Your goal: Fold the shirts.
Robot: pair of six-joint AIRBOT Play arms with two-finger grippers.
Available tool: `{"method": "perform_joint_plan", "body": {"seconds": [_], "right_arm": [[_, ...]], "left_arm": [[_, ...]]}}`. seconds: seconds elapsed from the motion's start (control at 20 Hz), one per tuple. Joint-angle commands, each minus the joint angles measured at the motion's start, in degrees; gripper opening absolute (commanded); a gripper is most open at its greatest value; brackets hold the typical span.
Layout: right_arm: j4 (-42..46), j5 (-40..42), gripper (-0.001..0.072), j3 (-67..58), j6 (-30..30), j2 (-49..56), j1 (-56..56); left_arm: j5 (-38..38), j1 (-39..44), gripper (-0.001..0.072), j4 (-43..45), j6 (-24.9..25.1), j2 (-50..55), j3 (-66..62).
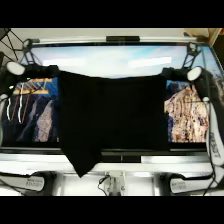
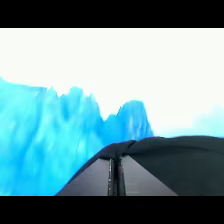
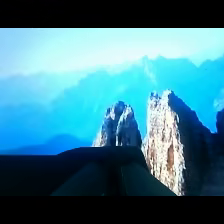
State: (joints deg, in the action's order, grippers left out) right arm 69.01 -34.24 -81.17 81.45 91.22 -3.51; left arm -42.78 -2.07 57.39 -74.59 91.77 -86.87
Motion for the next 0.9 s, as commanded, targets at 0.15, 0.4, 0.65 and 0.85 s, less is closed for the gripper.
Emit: {"method": "perform_joint_plan", "body": {"seconds": [0.15, 0.4, 0.65, 0.85], "right_arm": [[-1.66, 3.04, 0.0068, -2.40, 1.49, 6.01, 0.26], [2.75, -24.09, 0.0068, -2.29, 0.70, 0.74, 0.02], [12.68, -34.93, 0.0068, 2.78, 5.31, 1.11, 1.77], [13.05, -34.95, 0.0068, 4.79, 5.44, 1.11, 1.77]], "left_arm": [[-1.57, -0.72, 0.0034, -0.90, -0.22, 8.33, -6.23], [-33.92, -4.33, 0.0032, 0.96, -1.46, 7.56, -3.80], [-37.42, -3.74, 0.0032, 9.77, -2.56, 6.69, 2.91], [-34.88, -4.28, 0.0032, 9.97, -2.01, 5.77, 2.99]]}}
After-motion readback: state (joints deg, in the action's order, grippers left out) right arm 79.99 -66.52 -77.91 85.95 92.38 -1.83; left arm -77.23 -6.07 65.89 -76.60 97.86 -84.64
